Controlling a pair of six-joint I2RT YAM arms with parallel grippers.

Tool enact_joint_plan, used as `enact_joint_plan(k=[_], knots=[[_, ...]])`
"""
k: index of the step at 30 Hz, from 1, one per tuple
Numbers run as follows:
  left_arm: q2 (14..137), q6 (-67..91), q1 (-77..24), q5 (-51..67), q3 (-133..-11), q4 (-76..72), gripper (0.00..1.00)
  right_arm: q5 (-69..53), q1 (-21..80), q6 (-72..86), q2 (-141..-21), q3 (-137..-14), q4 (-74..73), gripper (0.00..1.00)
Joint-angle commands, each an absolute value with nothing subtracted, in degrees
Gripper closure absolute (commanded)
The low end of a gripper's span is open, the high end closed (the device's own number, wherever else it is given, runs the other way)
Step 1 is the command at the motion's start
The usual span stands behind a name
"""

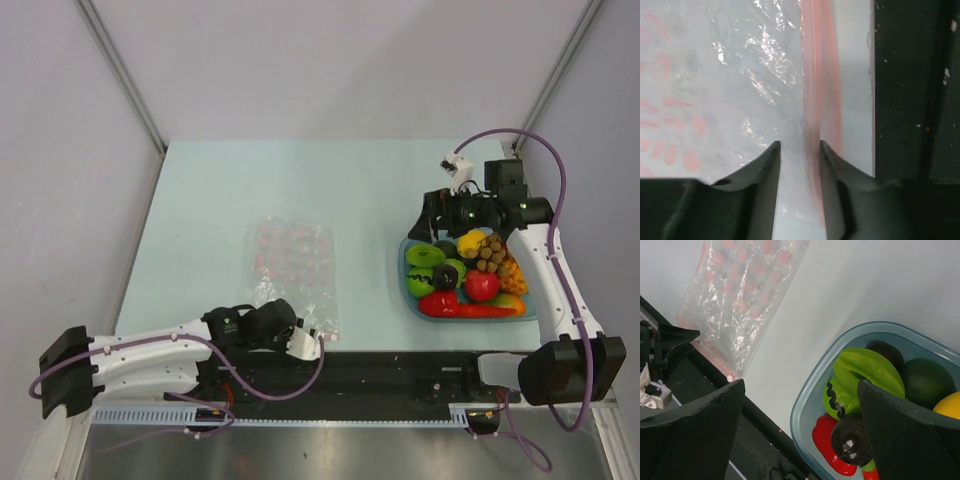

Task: Place the food in the zip-top bag and seal the zipper
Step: Pick up the zipper food storage bag at the center of the board.

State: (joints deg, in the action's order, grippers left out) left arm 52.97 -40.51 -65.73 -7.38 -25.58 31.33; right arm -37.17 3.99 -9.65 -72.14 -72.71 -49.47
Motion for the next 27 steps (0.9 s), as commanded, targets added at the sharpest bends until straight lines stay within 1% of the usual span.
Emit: enact_joint_plan(k=[1,2,3,4,5,6,7,8,9,10,11,12,13,14,17,19,20,25,27], knots=[[53.43,-41.40,-66.09,-10.20,-26.62,26.89,0.68,-35.95,3.96,-11.25,-70.58,-72.60,-49.39,0.00],[53.87,-39.92,-66.01,-9.67,-27.41,27.42,0.75,-35.86,3.87,-11.16,-70.58,-72.60,-48.96,0.00],[55.53,-38.68,-65.92,-9.58,-29.51,27.86,0.89,-35.60,3.95,-11.08,-70.49,-72.25,-48.69,0.00],[56.50,-35.71,-65.05,-8.88,-30.92,28.64,0.97,-35.16,3.96,-10.12,-70.75,-72.16,-47.65,0.00],[57.73,-34.03,-63.82,-7.92,-32.50,29.26,1.00,-34.72,3.87,-9.32,-70.75,-71.98,-47.03,0.00],[59.83,-32.27,-61.98,-5.91,-36.70,29.88,1.00,-33.93,3.95,-8.71,-70.93,-72.07,-46.41,0.00],[61.42,-28.25,-56.66,-1.54,-39.17,31.36,1.00,-33.84,3.87,-7.48,-71.45,-72.33,-45.36,0.00],[62.91,-26.04,-53.64,1.29,-41.98,32.16,1.00,-33.84,3.87,-6.95,-71.89,-72.77,-45.00,0.00],[64.50,-23.84,-50.92,3.23,-47.75,33.13,1.00,-33.84,3.78,-6.42,-72.24,-73.90,-44.56,0.00],[67.82,-19.82,-45.93,4.90,-50.60,34.61,1.00,-34.01,3.78,-5.72,-72.59,-74.44,-43.43,0.00],[69.07,-17.69,-43.70,7.62,-53.24,35.06,1.00,-34.19,3.69,-4.58,-73.21,-75.14,-42.90,0.00],[70.21,-15.49,-41.68,8.43,-57.96,35.33,1.00,-34.62,3.60,-3.79,-73.47,-75.93,-42.37,0.00],[71.62,-10.77,-38.27,9.05,-60.01,35.24,1.00,-35.15,3.52,-3.17,-73.65,-77.16,-40.88,0.00],[72.33,-8.46,-36.93,9.05,-61.86,35.24,1.00,-35.68,3.52,-1.86,-74.00,-77.86,-40.17,0.00],[75.31,2.34,-33.75,6.51,-69.50,36.82,1.00,-38.23,3.87,-0.27,-74.00,-78.93,-36.49,0.00],[77.07,9.88,-33.31,1.77,-75.39,40.75,1.00,-39.55,4.65,2.63,-74.00,-78.93,-33.33,0.00],[77.78,11.41,-33.05,0.37,-77.06,42.09,1.00,-40.42,5.09,3.33,-74.18,-78.75,-32.27,0.00],[74.01,15.99,-31.56,-17.71,-81.12,45.78,1.00,-40.34,10.01,5.01,-76.63,-79.80,-28.39,0.00],[71.82,16.78,-31.20,-20.55,-82.09,48.85,1.00,-41.48,11.51,6.06,-77.52,-80.50,-27.95,0.00]])
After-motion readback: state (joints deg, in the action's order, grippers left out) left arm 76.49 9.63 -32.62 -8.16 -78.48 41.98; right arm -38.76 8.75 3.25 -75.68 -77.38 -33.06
